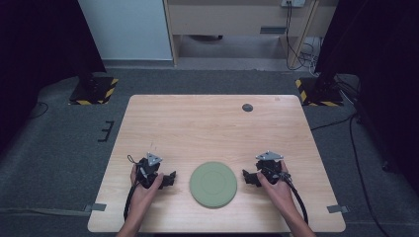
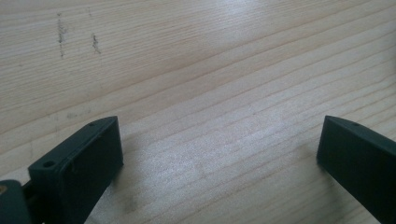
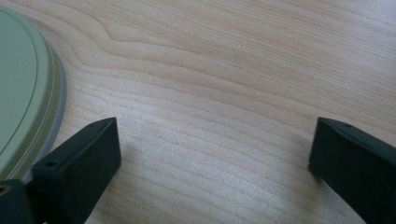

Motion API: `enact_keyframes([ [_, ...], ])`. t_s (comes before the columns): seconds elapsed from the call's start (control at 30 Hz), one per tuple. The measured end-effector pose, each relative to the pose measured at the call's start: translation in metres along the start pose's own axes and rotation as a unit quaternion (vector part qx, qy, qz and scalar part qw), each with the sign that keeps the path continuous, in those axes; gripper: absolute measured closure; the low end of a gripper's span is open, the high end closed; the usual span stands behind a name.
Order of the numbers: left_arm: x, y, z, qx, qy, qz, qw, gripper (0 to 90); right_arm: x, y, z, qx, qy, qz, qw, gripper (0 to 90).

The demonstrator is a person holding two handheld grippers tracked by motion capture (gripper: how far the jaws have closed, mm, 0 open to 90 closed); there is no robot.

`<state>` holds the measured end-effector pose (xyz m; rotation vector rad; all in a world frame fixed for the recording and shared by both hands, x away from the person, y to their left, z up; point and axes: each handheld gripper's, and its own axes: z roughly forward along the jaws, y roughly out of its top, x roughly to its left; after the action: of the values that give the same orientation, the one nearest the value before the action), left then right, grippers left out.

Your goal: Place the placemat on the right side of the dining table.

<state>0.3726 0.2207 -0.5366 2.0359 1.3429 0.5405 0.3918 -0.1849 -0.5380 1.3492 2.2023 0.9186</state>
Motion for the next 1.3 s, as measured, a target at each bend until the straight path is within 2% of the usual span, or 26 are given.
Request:
enact_keyframes([
  [0.03, 0.0, 0.0, 0.0, 0.0, 0.0, 0.0, 1.0, 0.0, 0.0, 0.0, -0.001, 0.0, -0.003, 0.002, 1.0, 10.0],
  [0.1, 0.0, -0.001, -0.001, -0.001, -0.003, 0.003, 1.0, 0.3, 0.001, 0.001, -0.006, 0.0, 0.007, 0.001, 1.0, 7.4],
  [0.2, 0.0, -0.002, -0.002, -0.002, -0.007, 0.008, 0.9999, 1.4, 0.004, 0.0, -0.012, -0.002, 0.018, -0.013, 0.9998, 7.2],
  [0.23, -0.001, -0.002, -0.003, -0.003, -0.011, 0.011, 0.9999, 1.4, 0.009, -0.001, -0.017, 0.006, 0.028, -0.026, 0.9992, 7.1],
  [0.37, -0.005, -0.002, -0.004, -0.002, -0.023, 0.019, 0.9995, 1.8, 0.019, -0.006, -0.023, 0.013, 0.039, -0.058, 0.9975, 7.2],
  [0.43, -0.006, -0.002, -0.004, -0.001, -0.025, 0.023, 0.9994, 1.8, 0.022, -0.007, -0.024, 0.013, 0.039, -0.064, 0.9971, 7.5],
  [0.47, -0.009, -0.003, -0.005, -0.001, -0.035, 0.029, 0.9989, 1.8, 0.025, -0.01, -0.025, 0.008, 0.043, -0.071, 0.9965, 8.9],
  [0.63, -0.019, -0.005, -0.007, -0.001, -0.064, 0.044, 0.997, 1.9, 0.028, -0.014, -0.029, 0.002, 0.055, -0.071, 0.996, 9.0],
  [0.7, -0.021, -0.005, -0.008, 0.0, -0.068, 0.049, 0.9965, 2.0, 0.029, -0.016, -0.029, 0.004, 0.063, -0.071, 0.9955, 8.9],
  [0.87, -0.035, -0.005, -0.012, -0.003, -0.092, 0.063, 0.9938, 2.6, 0.034, -0.016, -0.03, -0.006, 0.069, -0.077, 0.9946, 8.7],
  [1.03, -0.043, -0.004, -0.012, -0.008, -0.103, 0.072, 0.992, 2.8, 0.037, -0.015, -0.031, -0.008, 0.074, -0.08, 0.9941, 8.3],
  [1.13, -0.046, -0.004, -0.011, -0.007, -0.118, 0.076, 0.9901, 3.4, 0.039, -0.015, -0.03, -0.01, 0.076, -0.08, 0.9939, 8.4],
  [1.3, -0.049, -0.004, -0.01, -0.006, -0.121, 0.082, 0.9893, 3.7, 0.042, -0.015, -0.029, -0.009, 0.075, -0.081, 0.9938, 8.2],
])
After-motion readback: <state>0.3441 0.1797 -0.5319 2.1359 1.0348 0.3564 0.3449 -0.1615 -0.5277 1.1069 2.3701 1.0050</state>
